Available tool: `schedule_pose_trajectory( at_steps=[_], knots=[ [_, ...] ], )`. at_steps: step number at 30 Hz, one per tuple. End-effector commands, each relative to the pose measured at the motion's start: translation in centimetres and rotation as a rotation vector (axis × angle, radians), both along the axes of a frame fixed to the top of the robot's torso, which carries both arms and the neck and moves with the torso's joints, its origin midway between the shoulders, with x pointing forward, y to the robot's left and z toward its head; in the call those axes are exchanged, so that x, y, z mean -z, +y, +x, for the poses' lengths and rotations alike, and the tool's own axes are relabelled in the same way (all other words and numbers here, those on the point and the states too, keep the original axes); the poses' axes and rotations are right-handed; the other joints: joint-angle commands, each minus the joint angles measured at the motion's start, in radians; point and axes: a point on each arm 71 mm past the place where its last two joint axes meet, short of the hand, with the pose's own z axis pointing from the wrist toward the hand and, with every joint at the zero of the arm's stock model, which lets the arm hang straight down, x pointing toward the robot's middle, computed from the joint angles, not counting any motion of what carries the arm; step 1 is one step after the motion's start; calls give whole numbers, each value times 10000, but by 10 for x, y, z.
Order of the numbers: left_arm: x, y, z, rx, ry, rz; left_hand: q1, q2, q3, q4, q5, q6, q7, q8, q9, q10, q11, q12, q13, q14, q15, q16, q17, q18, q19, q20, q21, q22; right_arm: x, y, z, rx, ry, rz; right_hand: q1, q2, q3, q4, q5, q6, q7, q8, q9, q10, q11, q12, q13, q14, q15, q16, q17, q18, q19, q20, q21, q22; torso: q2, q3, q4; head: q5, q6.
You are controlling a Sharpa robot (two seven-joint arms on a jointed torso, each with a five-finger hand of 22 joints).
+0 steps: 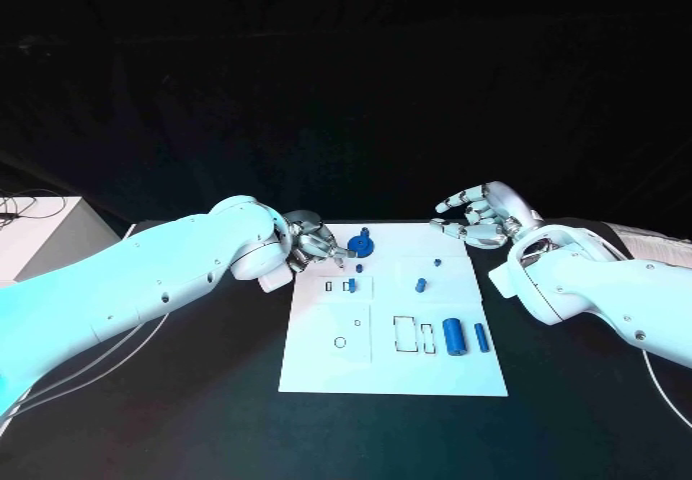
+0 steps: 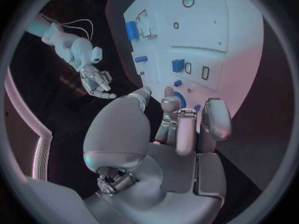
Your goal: Assemble the parts on the task board
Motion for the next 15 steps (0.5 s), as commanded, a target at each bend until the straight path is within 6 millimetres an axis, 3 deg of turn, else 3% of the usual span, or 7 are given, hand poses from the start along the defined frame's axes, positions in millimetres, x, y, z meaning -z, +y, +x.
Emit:
schedule_pose_trajectory(
  at_steps=[1,5,15],
  knots=[
    [1,-2,2,515,179,1244,-200,3,-60,8,30,-56,-4,49,81,3,2,68,121,535,-44,-12,1235,-144,52,0,58,95,2,-1,1,-157,262,-3,18,-27,53,-13,48,-64,-3,27,-8,744,88,-9,2328,1005,43,10,2542,-28,972,83,-64,2527,-44,33,-18,22,-69],
    [2,-8,7,713,234,1636,-295,50,-59,3,44,-55,-11,71,147,33,-4,114,178,553,-46,5,1280,-146,59,2,63,106,2,-4,3,-66,299,-65,18,-27,53,-13,48,-64,-3,27,-8,744,88,-9,2328,1005,43,10,2542,-28,972,83,-64,2527,-59,52,-18,8,-113],
    [9,-20,14,1129,590,2316,-524,81,-75,4,41,-136,2,63,278,-53,10,84,119,530,-37,-19,1235,-143,37,12,55,91,3,-6,5,12,336,-186,17,-34,60,-15,70,-79,1,23,-11,733,91,-25,2318,1004,45,8,2536,-27,971,85,-67,2524,-29,24,-22,-11,-157]
  ],
)
